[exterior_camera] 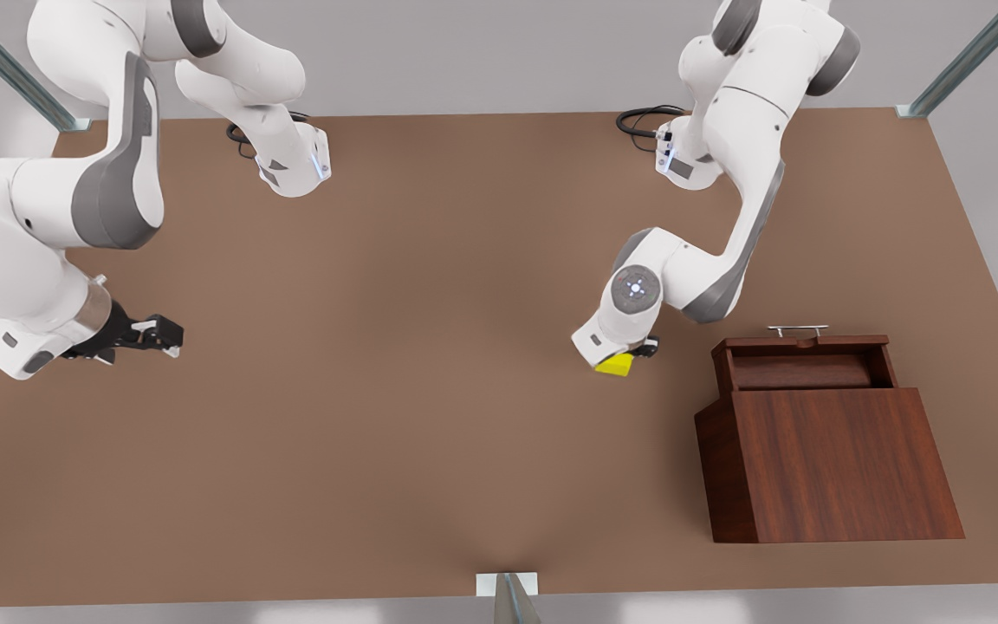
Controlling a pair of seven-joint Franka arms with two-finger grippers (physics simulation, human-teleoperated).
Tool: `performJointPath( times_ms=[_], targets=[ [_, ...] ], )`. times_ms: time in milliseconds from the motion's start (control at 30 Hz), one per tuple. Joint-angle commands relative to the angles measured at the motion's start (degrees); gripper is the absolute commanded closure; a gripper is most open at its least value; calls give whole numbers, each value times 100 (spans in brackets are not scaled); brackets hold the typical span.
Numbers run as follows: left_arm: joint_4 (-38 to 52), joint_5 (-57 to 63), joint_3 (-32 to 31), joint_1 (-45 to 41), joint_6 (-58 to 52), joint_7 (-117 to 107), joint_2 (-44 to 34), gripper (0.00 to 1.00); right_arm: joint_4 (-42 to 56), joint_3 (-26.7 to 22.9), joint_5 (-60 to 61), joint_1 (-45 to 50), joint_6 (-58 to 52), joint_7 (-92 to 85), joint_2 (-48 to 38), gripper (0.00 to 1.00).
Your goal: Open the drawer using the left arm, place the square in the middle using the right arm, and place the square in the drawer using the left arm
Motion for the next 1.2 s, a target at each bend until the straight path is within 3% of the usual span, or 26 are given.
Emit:
performJointPath(
  times_ms=[0, 200, 300, 467, 633, 1167],
  targets=[
    [0, -10, 0, 78, -15, -22, -86, 24, -39, -7, -3, 41, 25, -9, 26, 0],
    [0, -1, -26, 1009, -111, -57, -561, 24, -39, -7, -38, 50, 254, -9, 246, 0],
    [-545, -10, -44, 1405, -6, 5, -939, 24, -30, -16, -38, 41, 263, -9, 281, 0],
    [-545, -71, -70, 1968, 47, -48, -904, 24, -30, -7, -38, 50, 263, -9, 290, 0],
    [-1354, -71, -35, 2021, 451, -66, -1396, 24, -21, -7, -100, 50, 263, -9, 281, 0],
    [-1415, -63, -18, 2759, 284, 285, -1388, 24, -21, -7, -152, 155, 263, -9, 307, 0]
  ],
)
